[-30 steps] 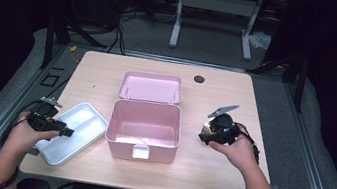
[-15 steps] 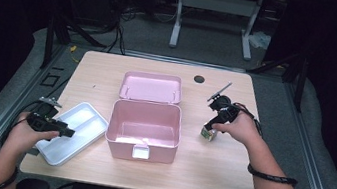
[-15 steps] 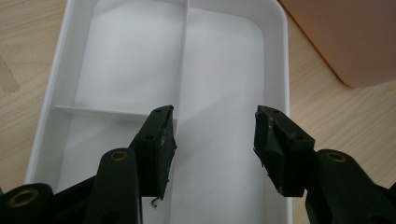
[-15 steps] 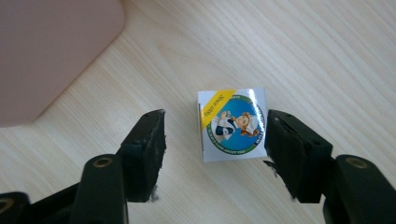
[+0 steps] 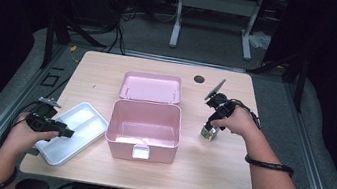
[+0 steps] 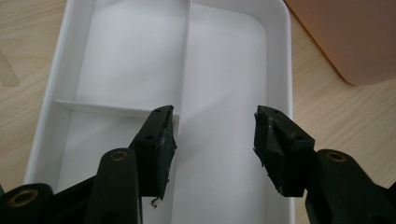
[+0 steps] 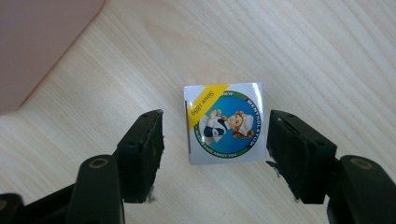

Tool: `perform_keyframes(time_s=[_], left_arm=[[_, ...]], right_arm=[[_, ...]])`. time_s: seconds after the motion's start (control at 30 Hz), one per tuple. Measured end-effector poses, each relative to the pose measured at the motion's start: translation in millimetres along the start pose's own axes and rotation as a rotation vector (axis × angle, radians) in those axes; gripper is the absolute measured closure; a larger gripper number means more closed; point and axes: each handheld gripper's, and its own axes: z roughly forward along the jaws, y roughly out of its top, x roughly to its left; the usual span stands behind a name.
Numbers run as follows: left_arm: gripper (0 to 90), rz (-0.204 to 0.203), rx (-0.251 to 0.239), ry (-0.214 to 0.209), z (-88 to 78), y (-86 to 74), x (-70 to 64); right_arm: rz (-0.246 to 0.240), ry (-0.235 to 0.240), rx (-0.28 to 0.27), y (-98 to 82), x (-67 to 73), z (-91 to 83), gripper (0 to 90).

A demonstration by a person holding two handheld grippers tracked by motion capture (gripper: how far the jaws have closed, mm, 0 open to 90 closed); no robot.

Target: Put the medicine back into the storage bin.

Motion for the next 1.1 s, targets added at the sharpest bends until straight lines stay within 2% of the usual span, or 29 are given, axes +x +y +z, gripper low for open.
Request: perform_keyframes(time_s=[0.2,0.43,0.57,0.6,0.77,0.8,0.87,1.03,1.1], left_arm=[[47.7,-0.005,-0.002,0.004,0.1,-0.6,0.3],[47.6,-0.007,0.000,0.000,0.4,-1.5,2.4],[47.6,-0.007,0.001,0.001,0.5,-1.5,2.4],[47.6,-0.006,0.001,0.000,0.4,-1.4,2.2],[47.6,-0.008,0.001,0.001,1.0,-1.7,2.4],[47.6,-0.007,0.004,0.003,1.0,-1.8,2.5],[47.6,-0.009,0.004,0.003,1.1,-2.0,2.7],[47.6,-0.007,0.006,0.000,1.1,-1.8,2.2],[47.6,-0.007,0.006,-0.001,1.0,-1.8,2.1]], right_arm=[[0.009,0.005,0.045,3.1,-3.9,5.7,39.0],[0.017,0.010,0.062,5.1,-5.5,10.4,43.4],[0.007,0.000,0.080,7.1,-4.7,13.8,44.0],[0.008,0.003,0.099,8.0,-4.4,13.8,44.0],[0.005,-0.003,0.096,9.6,-4.4,17.7,44.9],[0.001,-0.003,0.116,10.5,-4.7,16.6,45.2],[0.001,0.002,0.098,10.2,-4.3,17.6,45.6],[-0.010,-0.006,0.113,10.7,-4.0,15.9,46.1],[-0.007,-0.004,0.092,10.0,-4.1,16.7,46.2]])
